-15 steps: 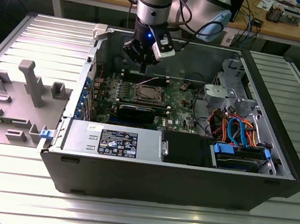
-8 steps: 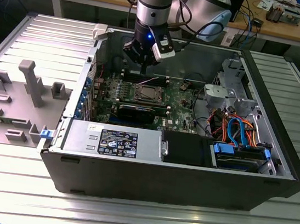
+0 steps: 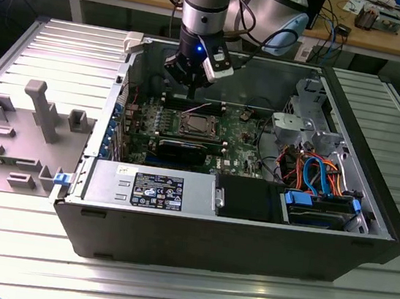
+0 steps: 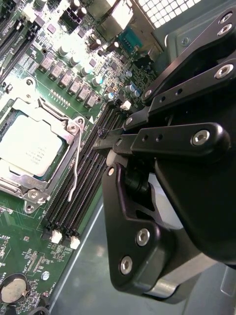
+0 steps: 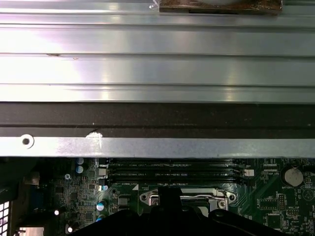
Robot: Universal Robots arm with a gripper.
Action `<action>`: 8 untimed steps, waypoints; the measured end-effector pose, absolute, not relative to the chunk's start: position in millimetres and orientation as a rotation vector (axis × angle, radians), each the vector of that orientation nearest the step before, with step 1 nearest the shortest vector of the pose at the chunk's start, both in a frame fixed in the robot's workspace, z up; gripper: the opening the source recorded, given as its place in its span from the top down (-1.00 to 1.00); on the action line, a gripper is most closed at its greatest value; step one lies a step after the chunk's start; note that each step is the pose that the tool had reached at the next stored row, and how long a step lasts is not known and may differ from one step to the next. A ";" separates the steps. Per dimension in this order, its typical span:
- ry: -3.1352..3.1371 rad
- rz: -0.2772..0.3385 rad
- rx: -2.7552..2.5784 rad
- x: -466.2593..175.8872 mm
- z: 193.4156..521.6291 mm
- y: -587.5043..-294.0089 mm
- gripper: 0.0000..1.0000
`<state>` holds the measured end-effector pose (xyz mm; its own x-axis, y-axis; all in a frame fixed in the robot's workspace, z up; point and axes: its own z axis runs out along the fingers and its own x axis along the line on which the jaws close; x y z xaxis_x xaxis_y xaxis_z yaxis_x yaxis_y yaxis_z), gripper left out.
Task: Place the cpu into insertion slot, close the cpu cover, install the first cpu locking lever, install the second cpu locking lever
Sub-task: 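Install the first cpu locking lever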
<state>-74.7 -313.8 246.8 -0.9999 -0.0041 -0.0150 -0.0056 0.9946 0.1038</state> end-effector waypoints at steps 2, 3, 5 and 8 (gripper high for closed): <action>3.122 0.163 -0.008 -73.9 245.7 -313.8 0.79; 3.122 0.163 -0.008 -73.4 245.1 -313.8 0.79; 3.123 0.163 -0.008 -72.1 243.6 -313.8 0.79; 3.123 0.163 -0.007 -68.7 240.9 -313.8 0.79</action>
<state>-68.7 -313.8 240.9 -0.9999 -0.0040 -0.0146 -0.0055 0.9946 0.1038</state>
